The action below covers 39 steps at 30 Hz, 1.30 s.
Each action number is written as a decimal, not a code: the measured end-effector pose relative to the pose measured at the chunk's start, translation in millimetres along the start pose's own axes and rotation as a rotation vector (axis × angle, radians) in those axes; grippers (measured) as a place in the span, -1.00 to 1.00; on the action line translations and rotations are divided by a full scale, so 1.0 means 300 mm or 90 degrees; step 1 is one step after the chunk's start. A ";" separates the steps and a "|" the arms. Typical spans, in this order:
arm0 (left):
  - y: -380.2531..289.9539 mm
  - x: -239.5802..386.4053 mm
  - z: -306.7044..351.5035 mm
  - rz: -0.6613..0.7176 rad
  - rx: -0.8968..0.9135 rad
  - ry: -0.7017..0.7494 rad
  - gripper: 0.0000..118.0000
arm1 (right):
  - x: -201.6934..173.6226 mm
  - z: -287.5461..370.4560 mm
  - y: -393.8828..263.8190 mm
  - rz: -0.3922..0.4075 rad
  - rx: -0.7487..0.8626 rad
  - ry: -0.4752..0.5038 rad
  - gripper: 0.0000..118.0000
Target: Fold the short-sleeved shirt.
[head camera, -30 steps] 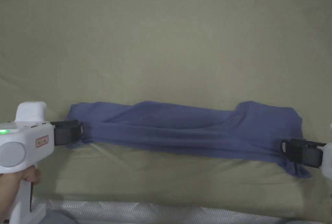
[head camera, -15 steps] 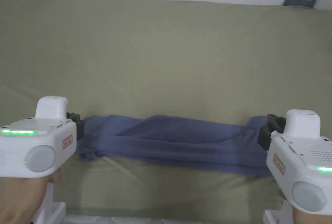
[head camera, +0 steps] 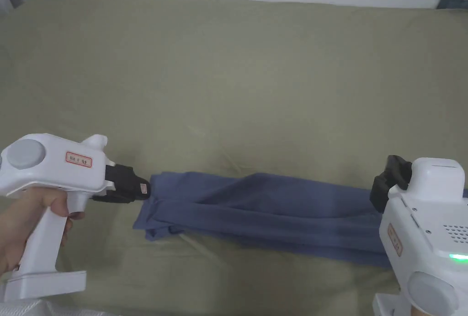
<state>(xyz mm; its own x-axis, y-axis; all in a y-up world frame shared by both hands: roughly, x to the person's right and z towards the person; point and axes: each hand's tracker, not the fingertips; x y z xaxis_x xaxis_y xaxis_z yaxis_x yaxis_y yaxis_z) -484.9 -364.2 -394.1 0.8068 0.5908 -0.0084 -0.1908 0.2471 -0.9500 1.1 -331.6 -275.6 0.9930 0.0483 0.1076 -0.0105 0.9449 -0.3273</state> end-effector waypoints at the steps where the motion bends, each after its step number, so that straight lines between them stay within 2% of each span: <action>1: 0.007 -0.016 -0.001 0.011 0.003 -0.006 -1.00 | 0.001 -0.004 -0.004 -0.002 -0.006 0.004 -0.89; 3: 0.007 -0.036 -0.014 0.031 -0.008 -0.031 -1.00 | 0.002 -0.012 -0.012 -0.002 -0.014 0.003 -0.89; 5: 0.009 -0.047 -0.013 0.031 -0.004 -0.035 -0.85 | 0.004 -0.014 -0.017 0.000 -0.021 0.005 -0.89; 6: 0.006 -0.046 -0.021 0.028 -0.005 -0.043 -0.55 | 0.004 -0.015 -0.018 0.003 -0.024 0.005 -0.89; 7: 0.005 -0.050 -0.024 0.027 -0.007 -0.056 0.31 | 0.005 -0.016 -0.020 0.007 -0.025 0.006 -0.89; 8: 0.003 -0.055 -0.039 0.043 -0.023 -0.075 0.93 | 0.005 -0.017 -0.020 0.012 -0.025 0.006 -0.89; 9: -0.004 -0.059 -0.063 0.049 -0.045 -0.092 1.00 | 0.005 -0.018 -0.019 0.015 -0.026 0.007 -0.89; 10: -0.026 -0.042 -0.057 0.075 -0.032 -0.104 0.89 | 0.006 -0.019 -0.018 0.016 -0.028 0.008 -0.89; 14: -0.043 0.000 -0.107 0.046 -0.070 -0.100 0.96 | 0.017 -0.026 -0.011 0.008 -0.033 0.009 -0.89; 16: -0.043 0.021 -0.107 0.067 -0.062 -0.138 0.96 | 0.021 -0.028 -0.010 0.010 -0.034 0.009 -0.89; 18: -0.037 -0.003 -0.153 0.110 -0.060 -0.200 0.92 | 0.027 -0.031 -0.011 0.012 -0.036 0.009 -0.89; 20: -0.049 0.038 -0.193 0.093 -0.080 -0.182 0.84 | 0.029 -0.033 -0.010 0.007 -0.038 0.009 -0.89; 21: -0.051 0.058 -0.199 0.077 -0.073 -0.157 0.65 | 0.030 -0.034 -0.011 0.008 -0.038 0.007 -0.89; 22: -0.049 0.059 -0.201 0.070 -0.071 -0.139 -0.29 | 0.032 -0.033 -0.010 0.008 -0.038 0.006 -0.89; 23: -0.046 0.064 -0.192 0.077 -0.054 -0.138 -0.29 | 0.037 -0.030 -0.007 0.006 -0.041 0.009 -0.89; 24: -0.043 0.056 -0.185 0.093 -0.033 -0.120 -0.69 | 0.039 -0.028 -0.005 0.007 -0.042 0.010 -0.89; 25: -0.048 0.047 -0.196 0.098 -0.036 -0.082 -0.91 | 0.042 -0.024 -0.003 0.008 -0.041 0.011 -0.89; 27: -0.005 -0.035 -0.242 0.118 -0.050 -0.115 -0.90 | 0.048 -0.009 0.010 0.009 -0.036 0.013 -0.89; 31: -0.050 -0.032 -0.179 0.121 -0.019 -0.130 -0.90 | 0.057 0.016 0.036 0.014 -0.023 0.016 -0.89; 37: -0.104 -0.080 0.029 0.126 0.051 -0.103 -0.90 | 0.063 0.039 0.058 0.007 -0.008 0.022 -0.89; 39: -0.120 -0.101 0.125 0.123 0.077 -0.060 -0.90 | 0.059 0.044 0.060 0.003 -0.005 0.028 -0.89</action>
<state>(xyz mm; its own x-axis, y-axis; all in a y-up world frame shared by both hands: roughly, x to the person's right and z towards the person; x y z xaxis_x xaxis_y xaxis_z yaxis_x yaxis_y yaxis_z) -523.5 -362.4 -347.8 0.6946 0.7033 -0.1514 -0.4066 0.2101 -0.8891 17.0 -309.5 -267.3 0.9972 0.0387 0.0646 -0.0148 0.9418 -0.3358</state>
